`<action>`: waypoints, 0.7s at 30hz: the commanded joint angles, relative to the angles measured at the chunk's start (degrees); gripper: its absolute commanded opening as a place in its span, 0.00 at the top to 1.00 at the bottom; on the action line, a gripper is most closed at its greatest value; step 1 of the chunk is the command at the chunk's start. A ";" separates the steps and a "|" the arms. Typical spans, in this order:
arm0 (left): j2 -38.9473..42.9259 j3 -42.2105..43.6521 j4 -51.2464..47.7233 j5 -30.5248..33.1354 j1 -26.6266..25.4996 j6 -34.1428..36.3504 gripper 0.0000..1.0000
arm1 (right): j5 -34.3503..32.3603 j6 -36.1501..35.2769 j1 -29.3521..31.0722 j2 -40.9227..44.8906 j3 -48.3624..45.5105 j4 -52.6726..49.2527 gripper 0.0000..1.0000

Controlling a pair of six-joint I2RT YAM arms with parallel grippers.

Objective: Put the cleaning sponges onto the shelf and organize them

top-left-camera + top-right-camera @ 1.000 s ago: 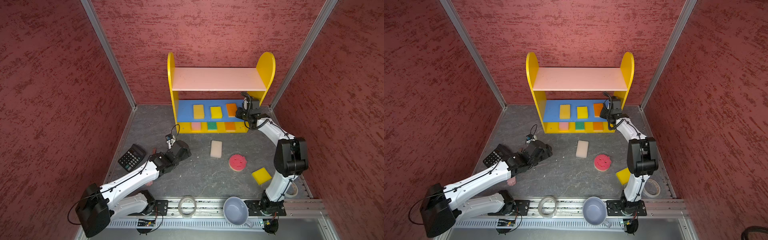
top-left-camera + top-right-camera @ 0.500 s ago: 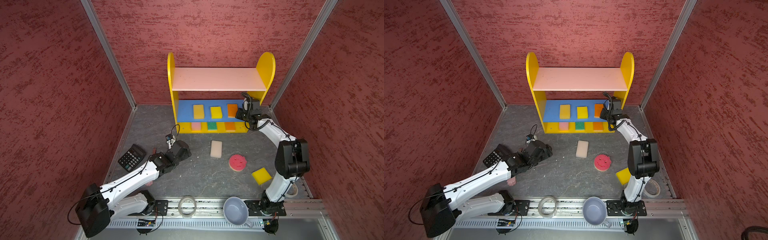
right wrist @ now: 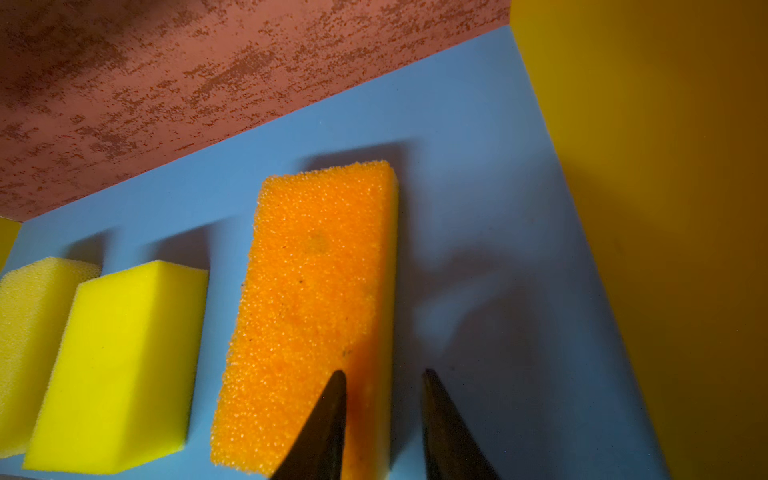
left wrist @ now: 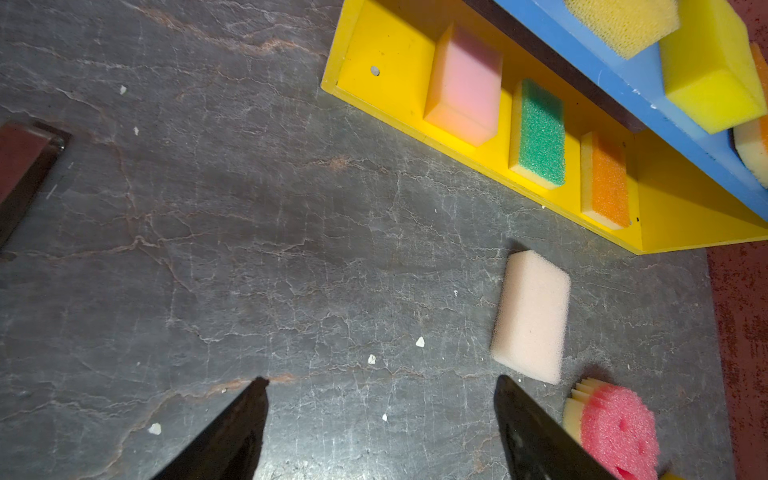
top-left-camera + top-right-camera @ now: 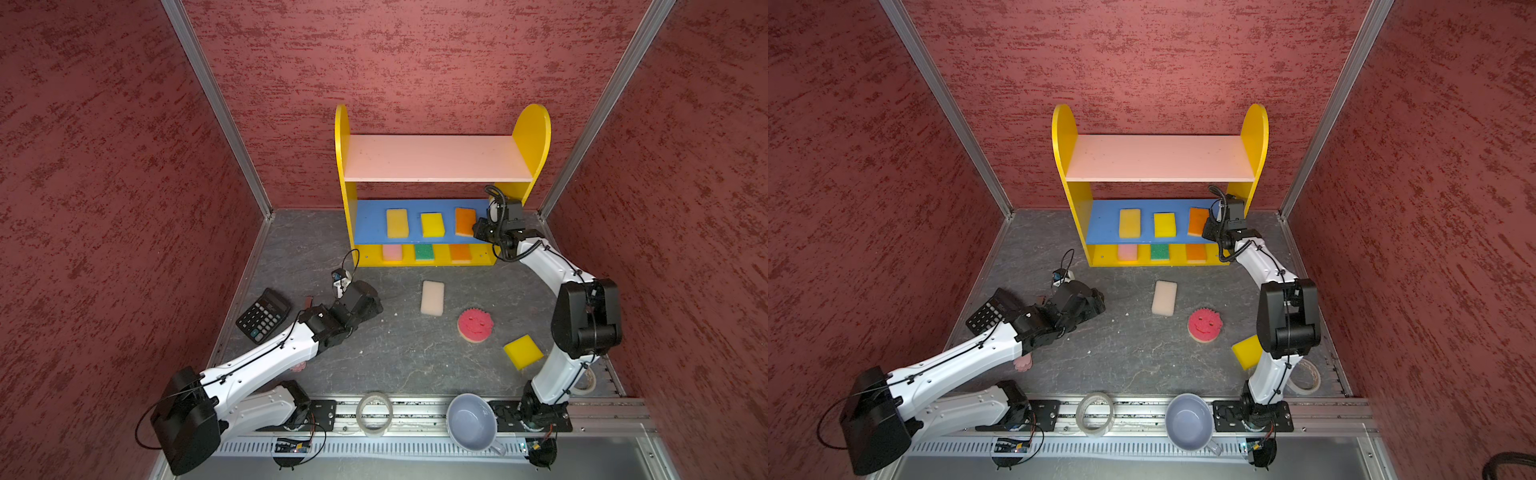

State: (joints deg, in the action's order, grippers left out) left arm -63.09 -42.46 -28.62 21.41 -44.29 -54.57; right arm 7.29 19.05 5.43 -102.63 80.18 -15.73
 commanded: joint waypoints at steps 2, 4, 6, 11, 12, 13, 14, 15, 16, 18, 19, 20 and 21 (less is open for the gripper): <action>0.16 0.20 0.68 -0.09 0.17 0.55 0.15 | 0.19 -0.19 -0.33 1.70 0.29 -0.90 0.62; -0.01 0.10 0.83 -0.22 0.21 0.57 0.15 | 0.09 -0.16 -0.42 1.88 0.38 -1.10 0.62; -0.26 0.01 0.93 -0.31 0.23 0.60 0.15 | 0.47 -0.04 -0.56 2.39 0.36 -1.28 0.62; -0.28 0.00 0.94 -0.31 0.24 0.55 0.15 | 3.37 1.70 -0.46 4.87 -1.04 -0.24 0.62; -0.32 -0.04 1.05 -0.31 0.20 0.56 0.15 | 3.60 1.99 -0.43 5.47 -1.32 -0.19 0.61; -0.37 -0.03 1.06 -0.36 0.21 0.60 0.15 | 3.78 2.12 -0.44 6.11 -1.63 -0.10 0.60; -0.48 -0.03 1.18 -0.40 0.10 0.60 0.15 | 3.91 2.27 -0.43 6.53 -1.93 -0.09 0.60; -0.54 -0.01 1.15 -0.40 0.08 0.60 0.15 | 4.12 2.36 -0.45 7.05 -2.13 0.05 0.59; -0.67 -0.08 1.20 -0.40 0.09 0.59 0.15 | 4.45 2.56 -0.47 7.47 -2.41 0.21 0.59; -0.96 -0.21 1.44 -0.49 0.00 0.59 0.15 | 5.44 2.92 -0.33 7.78 -2.42 0.14 0.59; -1.15 -0.34 1.55 -0.57 0.00 0.53 0.15 | 6.37 3.21 -0.33 7.73 -2.40 0.16 0.62; -1.32 -0.41 1.53 -0.60 0.00 0.57 0.15 | 7.27 3.59 -0.25 7.55 -2.47 0.13 0.66; -1.55 -0.67 1.49 -0.66 -0.02 0.58 0.15 | 8.39 3.95 -0.12 7.45 -2.49 0.31 0.73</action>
State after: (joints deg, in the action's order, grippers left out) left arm -63.88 -42.46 -28.23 20.99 -44.31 -54.54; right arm 12.34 21.74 5.19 -96.07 78.56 -15.99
